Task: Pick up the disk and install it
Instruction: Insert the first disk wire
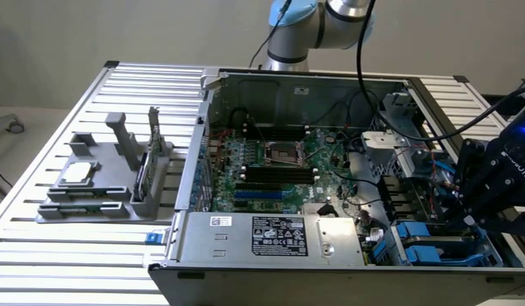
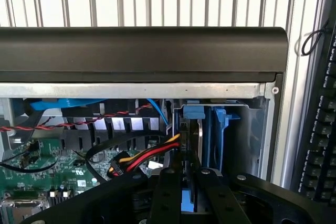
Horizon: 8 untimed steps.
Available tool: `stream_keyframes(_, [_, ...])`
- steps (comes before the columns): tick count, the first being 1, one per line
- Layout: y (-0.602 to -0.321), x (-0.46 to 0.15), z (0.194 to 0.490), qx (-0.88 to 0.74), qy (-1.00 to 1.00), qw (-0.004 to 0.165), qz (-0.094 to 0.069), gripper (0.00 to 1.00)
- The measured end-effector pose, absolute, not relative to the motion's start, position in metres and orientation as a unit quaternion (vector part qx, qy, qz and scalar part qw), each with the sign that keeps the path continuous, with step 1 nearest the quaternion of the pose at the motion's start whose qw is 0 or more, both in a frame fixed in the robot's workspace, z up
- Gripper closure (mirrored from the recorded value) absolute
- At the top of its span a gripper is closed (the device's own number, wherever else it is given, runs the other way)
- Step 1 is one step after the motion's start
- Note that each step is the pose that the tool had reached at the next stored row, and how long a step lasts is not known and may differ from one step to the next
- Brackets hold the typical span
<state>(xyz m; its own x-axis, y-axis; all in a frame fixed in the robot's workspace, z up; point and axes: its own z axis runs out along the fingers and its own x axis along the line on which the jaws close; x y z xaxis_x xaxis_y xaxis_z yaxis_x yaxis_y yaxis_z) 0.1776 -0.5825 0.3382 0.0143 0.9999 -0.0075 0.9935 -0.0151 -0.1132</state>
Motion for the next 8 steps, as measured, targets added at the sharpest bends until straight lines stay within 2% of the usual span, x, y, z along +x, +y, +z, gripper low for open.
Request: stream_keyframes(8, [-0.5825, 0.1777, 0.3374, -0.711, -0.701, 0.039, 0.043, 0.84])
